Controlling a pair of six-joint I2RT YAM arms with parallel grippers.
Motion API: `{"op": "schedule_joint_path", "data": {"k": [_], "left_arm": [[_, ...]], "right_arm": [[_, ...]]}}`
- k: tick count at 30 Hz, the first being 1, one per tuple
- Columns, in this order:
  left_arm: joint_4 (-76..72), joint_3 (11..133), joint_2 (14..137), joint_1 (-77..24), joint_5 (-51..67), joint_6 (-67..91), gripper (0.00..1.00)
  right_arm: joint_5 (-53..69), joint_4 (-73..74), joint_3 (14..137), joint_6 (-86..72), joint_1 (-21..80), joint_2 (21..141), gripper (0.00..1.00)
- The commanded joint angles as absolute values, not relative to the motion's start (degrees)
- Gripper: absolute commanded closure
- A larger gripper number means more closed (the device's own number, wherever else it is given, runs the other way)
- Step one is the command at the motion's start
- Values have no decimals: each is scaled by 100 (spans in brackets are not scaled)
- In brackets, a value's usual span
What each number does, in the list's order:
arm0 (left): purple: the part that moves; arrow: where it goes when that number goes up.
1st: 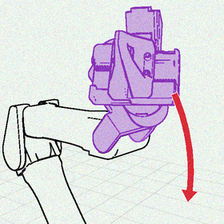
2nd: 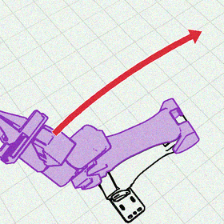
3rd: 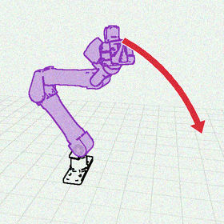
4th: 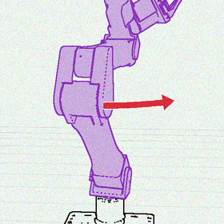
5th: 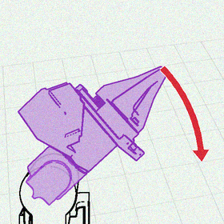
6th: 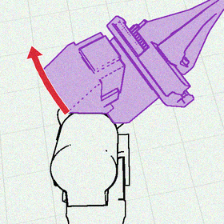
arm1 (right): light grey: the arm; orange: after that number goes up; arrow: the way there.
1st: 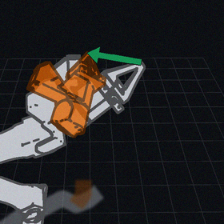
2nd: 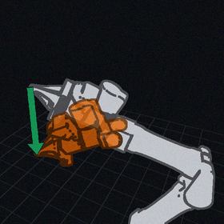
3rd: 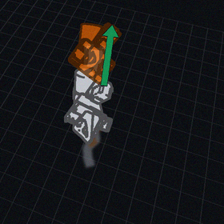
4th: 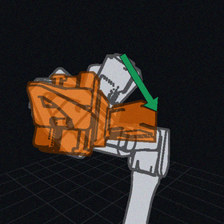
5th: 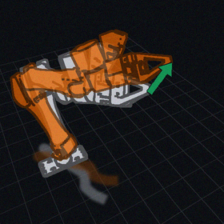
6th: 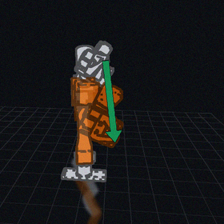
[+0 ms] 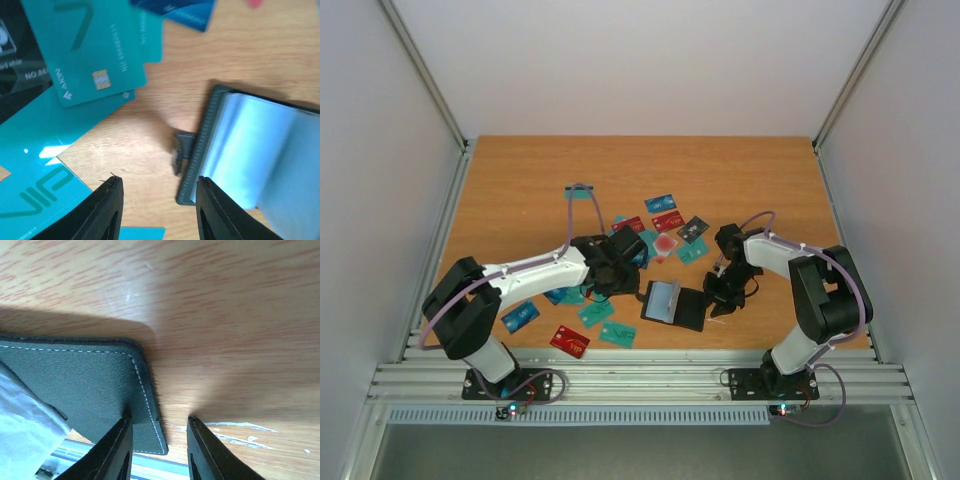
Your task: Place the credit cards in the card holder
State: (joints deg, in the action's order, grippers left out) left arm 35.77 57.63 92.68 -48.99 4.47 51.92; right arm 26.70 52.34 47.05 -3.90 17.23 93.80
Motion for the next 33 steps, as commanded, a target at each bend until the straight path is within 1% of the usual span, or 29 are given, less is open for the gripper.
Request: {"op": "schedule_joint_path", "data": {"k": [1, 4, 7, 14, 20, 24, 28, 33], "left_arm": [[4411, 6451, 9067, -5200, -200, 4566, 59], [4350, 6852, 9361, -5418, 38, 4049, 60], [4281, 7213, 9804, -5594, 371, 3725, 63], [4041, 7702, 10716, -5774, 864, 3788, 70], [3892, 8149, 11062, -5945, 1196, 3600, 71], [3771, 8131, 11192, -5959, 1380, 3679, 71], [3652, 8009, 11311, -5959, 1582, 3751, 70], [3417, 7988, 11515, -5961, 1844, 3830, 69]], "right_arm": [[2585, 4701, 4667, -198, 1714, 9500, 67], [2620, 4726, 4707, -170, 1718, 9434, 67], [2579, 4807, 4769, -119, 1716, 9347, 66], [2617, 4984, 4924, -94, 1714, 9031, 66], [2720, 5019, 5010, -94, 1669, 8461, 65], [2795, 5201, 5212, -91, 1556, 7979, 65], [3248, 5093, 5349, -112, 1512, 7358, 64], [4258, 4284, 5087, -654, 1513, 7032, 64]]}}
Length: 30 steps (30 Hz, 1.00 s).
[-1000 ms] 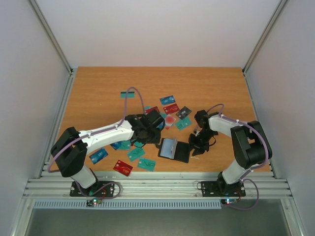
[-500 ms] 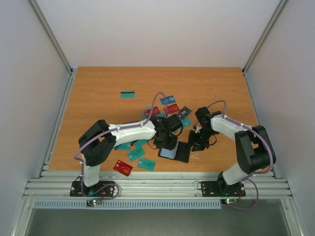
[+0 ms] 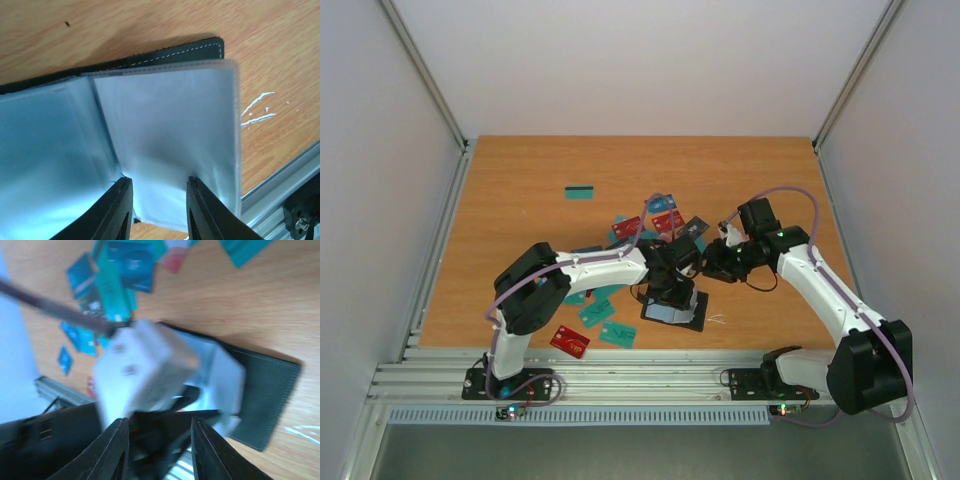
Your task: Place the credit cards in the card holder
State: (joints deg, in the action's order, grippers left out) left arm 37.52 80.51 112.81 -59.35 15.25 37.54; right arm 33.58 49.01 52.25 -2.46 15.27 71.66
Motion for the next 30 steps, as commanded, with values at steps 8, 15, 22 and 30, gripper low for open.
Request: {"op": "schedule_joint_path", "data": {"k": [8, 15, 22, 30], "left_arm": [[3515, 7533, 10753, -5959, 1464, 3881, 67], [3917, 7053, 9923, -5959, 1102, 4051, 65], [5336, 6418, 8671, -5963, 165, 4908, 47], [6596, 5378, 7118, -5955, -587, 6602, 14]], "right_arm": [[4973, 2904, 4273, -1669, 1507, 7389, 67], [5462, 1806, 3683, -1926, 1516, 8154, 71], [5577, 1565, 3434, -1806, 1512, 8564, 71], [5684, 1460, 3441, -1734, 1512, 8912, 72]]}}
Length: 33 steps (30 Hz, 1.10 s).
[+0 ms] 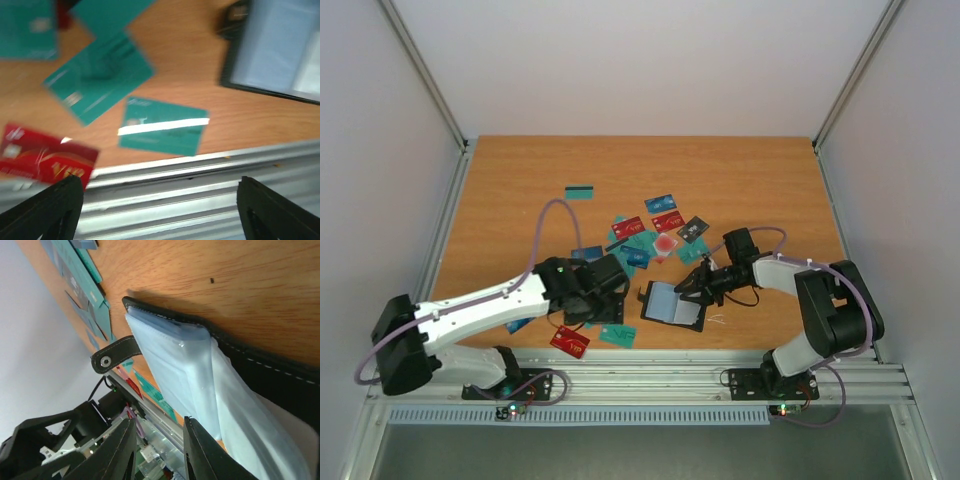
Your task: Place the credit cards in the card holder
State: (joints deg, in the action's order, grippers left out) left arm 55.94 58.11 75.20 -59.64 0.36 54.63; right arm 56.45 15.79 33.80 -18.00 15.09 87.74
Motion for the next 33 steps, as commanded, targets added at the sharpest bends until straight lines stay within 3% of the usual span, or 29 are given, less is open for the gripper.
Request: {"op": "schedule_joint_path", "data": {"k": [1, 4, 19, 33], "left_arm": [[6713, 5276, 7032, -5946, -646, 6917, 12], [6745, 4951, 6799, -5924, -704, 7498, 5], [5141, 2567, 4811, -5880, -602, 10389, 10], [4187, 2058, 4863, -5880, -639, 10922, 14]], "right_arm": [[5691, 1462, 3445, -1711, 1512, 8943, 72], [5715, 1476, 3469, -1680, 1512, 9007, 72], [5706, 1669, 3438, -1550, 1512, 9033, 72], [5566, 1834, 3335, -1570, 1512, 8685, 72]]}}
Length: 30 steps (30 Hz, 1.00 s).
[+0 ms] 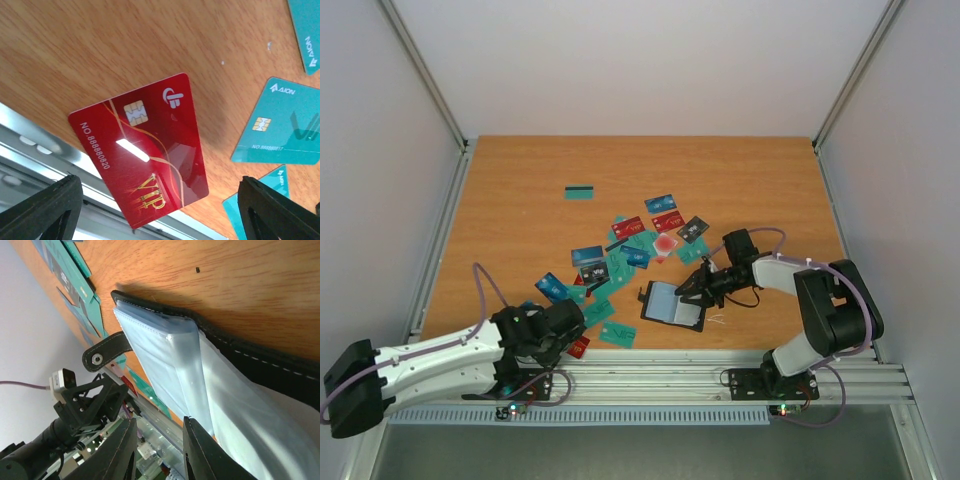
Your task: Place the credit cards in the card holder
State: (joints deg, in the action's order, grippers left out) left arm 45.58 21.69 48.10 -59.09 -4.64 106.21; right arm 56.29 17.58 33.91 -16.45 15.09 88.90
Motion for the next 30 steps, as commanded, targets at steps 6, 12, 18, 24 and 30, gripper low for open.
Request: {"op": "schedule_joint_path", "data": {"k": [6, 12, 18, 24, 30], "left_arm": [[3872, 1892, 5078, -5880, -544, 11102, 15], [3402, 1735, 5442, -5884, -402, 11108, 18], [3704, 1668, 5320, -5886, -492, 11218, 36], [3656, 1512, 5176, -5886, -533, 11268, 43], [3788, 1586, 5022, -5886, -565, 11143, 49]], "right_arm": [[5546, 1806, 3188, -1582, 1512, 8572, 72], [5542, 1793, 3151, -1607, 1512, 8518, 72], [5519, 1787, 3134, -1632, 1512, 8473, 72], [5520, 1708, 3090, -1677, 1512, 8477, 72], [5527, 1558, 3021, -1784, 1512, 8479, 73]]}}
